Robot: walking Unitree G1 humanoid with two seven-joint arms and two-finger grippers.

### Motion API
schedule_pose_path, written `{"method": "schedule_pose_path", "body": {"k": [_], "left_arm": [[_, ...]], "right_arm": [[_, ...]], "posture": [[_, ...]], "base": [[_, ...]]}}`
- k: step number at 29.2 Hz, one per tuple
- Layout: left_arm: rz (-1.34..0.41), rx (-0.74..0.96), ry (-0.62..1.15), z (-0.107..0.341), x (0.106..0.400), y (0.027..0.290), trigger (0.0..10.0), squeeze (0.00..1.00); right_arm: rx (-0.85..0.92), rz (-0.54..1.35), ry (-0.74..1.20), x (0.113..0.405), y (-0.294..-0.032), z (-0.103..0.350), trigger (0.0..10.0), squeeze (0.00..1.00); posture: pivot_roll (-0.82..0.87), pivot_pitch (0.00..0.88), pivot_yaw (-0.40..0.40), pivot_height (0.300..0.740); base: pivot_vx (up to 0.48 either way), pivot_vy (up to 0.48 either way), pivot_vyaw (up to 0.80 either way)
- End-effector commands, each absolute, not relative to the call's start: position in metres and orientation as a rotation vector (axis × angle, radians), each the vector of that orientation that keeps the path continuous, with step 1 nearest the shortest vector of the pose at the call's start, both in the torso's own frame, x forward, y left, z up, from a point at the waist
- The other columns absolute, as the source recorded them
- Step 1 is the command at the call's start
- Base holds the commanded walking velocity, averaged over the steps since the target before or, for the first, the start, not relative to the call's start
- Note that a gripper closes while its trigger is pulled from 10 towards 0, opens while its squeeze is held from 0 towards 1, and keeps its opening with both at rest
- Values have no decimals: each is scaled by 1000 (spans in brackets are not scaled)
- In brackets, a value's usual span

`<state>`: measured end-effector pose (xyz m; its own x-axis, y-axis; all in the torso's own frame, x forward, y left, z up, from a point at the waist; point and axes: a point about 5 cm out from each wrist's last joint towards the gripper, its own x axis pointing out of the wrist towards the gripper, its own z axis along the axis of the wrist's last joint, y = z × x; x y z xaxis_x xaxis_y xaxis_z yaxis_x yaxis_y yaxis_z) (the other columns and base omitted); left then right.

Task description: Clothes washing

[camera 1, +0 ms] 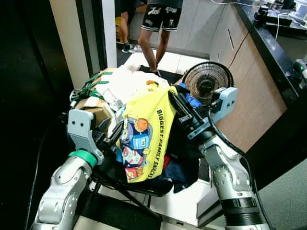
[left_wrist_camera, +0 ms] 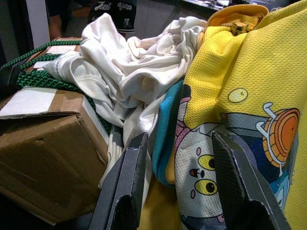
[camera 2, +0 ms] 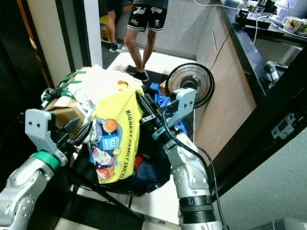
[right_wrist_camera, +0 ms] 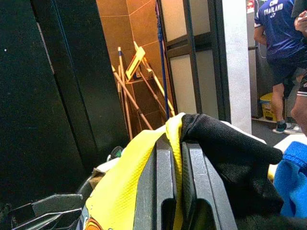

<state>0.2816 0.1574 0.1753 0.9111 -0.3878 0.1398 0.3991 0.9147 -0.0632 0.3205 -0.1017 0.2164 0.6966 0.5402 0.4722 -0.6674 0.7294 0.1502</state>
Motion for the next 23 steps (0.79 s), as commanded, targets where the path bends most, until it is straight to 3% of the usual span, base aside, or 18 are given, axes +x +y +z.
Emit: {"method": "schedule_pose_path", "body": {"k": [1,7,18,23], "left_arm": [[-426,-93,-114,173,279,154,10000,0],[-427,-94,-115,173,279,154,10000,0],[-445,-97,-121,174,279,151,10000,0],[-446,-98,-124,175,280,151,10000,0]], "right_arm": [[352,707,-482,316,-103,229,0,0],[368,716,-500,315,-103,235,0,0],[482,785,-734,306,-110,310,0,0],[500,791,-771,304,-113,321,0,0]], "posture": [[70,0,-28,740],[70,0,-28,740],[66,0,-25,740],[66,0,-25,740]], "base": [[0,0,0],[0,0,0],[0,0,0],[0,0,0]]}}
